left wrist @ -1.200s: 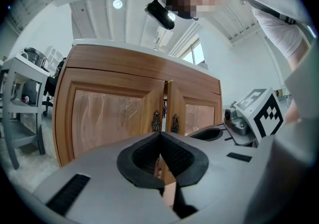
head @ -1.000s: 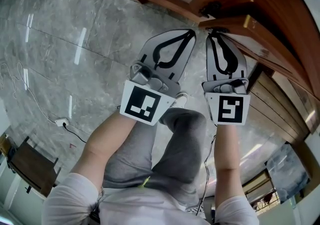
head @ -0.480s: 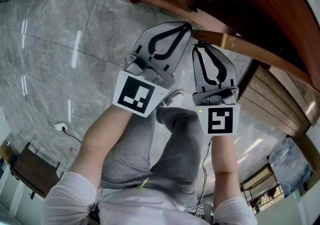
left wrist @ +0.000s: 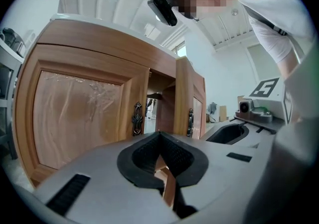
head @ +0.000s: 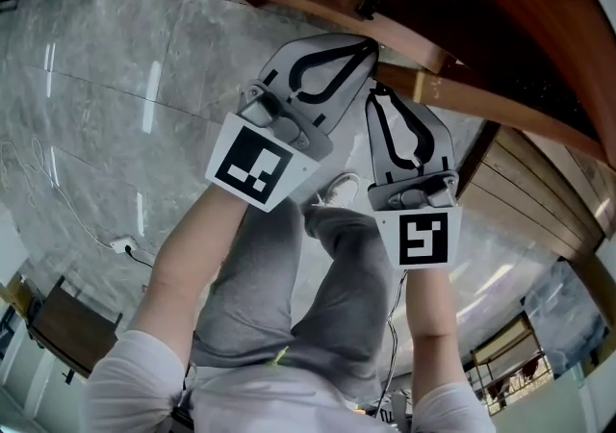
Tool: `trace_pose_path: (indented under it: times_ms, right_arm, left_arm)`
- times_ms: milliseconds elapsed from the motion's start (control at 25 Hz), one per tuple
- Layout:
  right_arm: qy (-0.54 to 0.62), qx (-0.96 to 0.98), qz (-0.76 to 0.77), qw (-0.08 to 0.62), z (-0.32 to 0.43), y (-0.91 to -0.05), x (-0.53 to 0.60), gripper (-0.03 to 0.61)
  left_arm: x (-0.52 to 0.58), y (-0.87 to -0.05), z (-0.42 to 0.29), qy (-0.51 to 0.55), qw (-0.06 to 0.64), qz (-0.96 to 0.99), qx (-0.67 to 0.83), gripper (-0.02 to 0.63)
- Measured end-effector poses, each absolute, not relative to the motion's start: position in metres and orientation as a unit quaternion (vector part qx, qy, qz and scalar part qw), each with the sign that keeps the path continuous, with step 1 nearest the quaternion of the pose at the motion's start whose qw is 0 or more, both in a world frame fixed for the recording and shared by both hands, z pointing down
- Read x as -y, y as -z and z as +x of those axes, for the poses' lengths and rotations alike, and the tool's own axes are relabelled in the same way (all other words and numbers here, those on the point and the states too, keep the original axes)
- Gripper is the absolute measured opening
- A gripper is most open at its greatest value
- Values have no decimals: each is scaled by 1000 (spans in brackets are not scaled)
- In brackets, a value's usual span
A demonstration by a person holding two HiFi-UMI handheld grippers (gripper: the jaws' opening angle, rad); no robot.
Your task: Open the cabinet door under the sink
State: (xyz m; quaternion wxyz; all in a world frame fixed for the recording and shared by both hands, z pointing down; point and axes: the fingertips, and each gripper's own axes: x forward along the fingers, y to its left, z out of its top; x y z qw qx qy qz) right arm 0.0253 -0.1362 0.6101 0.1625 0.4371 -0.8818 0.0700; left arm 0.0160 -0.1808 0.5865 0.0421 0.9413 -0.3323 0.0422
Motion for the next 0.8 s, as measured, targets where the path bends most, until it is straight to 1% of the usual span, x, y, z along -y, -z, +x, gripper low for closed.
trace_pose_path:
  times_ms: [200, 360, 560, 800]
  right_arm:
    - [-81, 882, 434, 162, 26, -610, 128, 67]
    - [-90, 885, 422, 176, 30, -612, 116, 67]
    - [-98, 885, 425, 163, 32, -611, 106, 68]
    - [-96, 884, 429, 160, 32, -612, 101, 69]
  left_arm:
    - [180, -587, 21, -49, 36, 949, 310, 8]
    - [175, -585, 27, -47, 39, 954, 294, 8]
    - [162, -586, 27, -50, 43, 951, 302, 6]
    - [150, -590, 25, -37, 67, 950, 304, 6]
